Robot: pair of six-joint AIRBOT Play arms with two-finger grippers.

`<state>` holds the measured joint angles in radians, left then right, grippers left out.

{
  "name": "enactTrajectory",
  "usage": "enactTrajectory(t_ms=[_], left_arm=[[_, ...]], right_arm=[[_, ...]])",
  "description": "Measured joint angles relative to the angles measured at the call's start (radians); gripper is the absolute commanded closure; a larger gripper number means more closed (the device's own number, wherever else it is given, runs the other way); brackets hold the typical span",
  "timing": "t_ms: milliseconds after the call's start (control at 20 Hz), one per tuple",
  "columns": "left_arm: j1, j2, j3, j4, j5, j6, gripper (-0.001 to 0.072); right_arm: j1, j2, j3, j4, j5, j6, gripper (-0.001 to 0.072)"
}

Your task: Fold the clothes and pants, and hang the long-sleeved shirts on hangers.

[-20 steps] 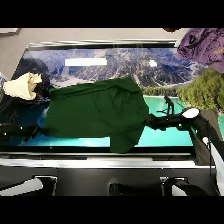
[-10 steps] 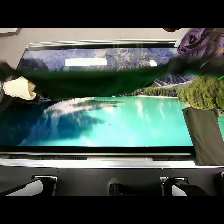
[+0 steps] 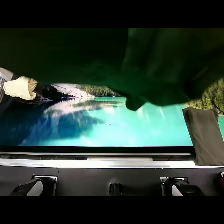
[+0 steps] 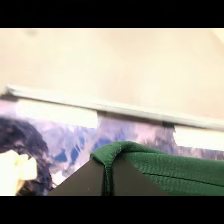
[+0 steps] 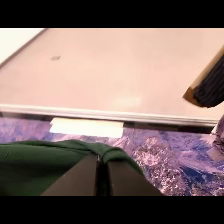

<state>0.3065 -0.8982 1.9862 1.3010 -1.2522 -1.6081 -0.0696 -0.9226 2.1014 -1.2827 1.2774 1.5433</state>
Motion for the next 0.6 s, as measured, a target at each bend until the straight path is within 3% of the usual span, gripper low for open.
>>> enactTrajectory(t_ms=[300,600], left_arm=[[-0.002,0.075,-0.066,0.088,-0.081,-0.052,0.0695],[-0.006,-0.107,-0.35,0.057,-0.075,0.041,0.0695]], right_arm=[[0.0,0.018,-0.008,-0.04,0.066,0.095,0.0687],[0.001,-0.224,-0.167,0.005,0.115,0.163,0.0686]])
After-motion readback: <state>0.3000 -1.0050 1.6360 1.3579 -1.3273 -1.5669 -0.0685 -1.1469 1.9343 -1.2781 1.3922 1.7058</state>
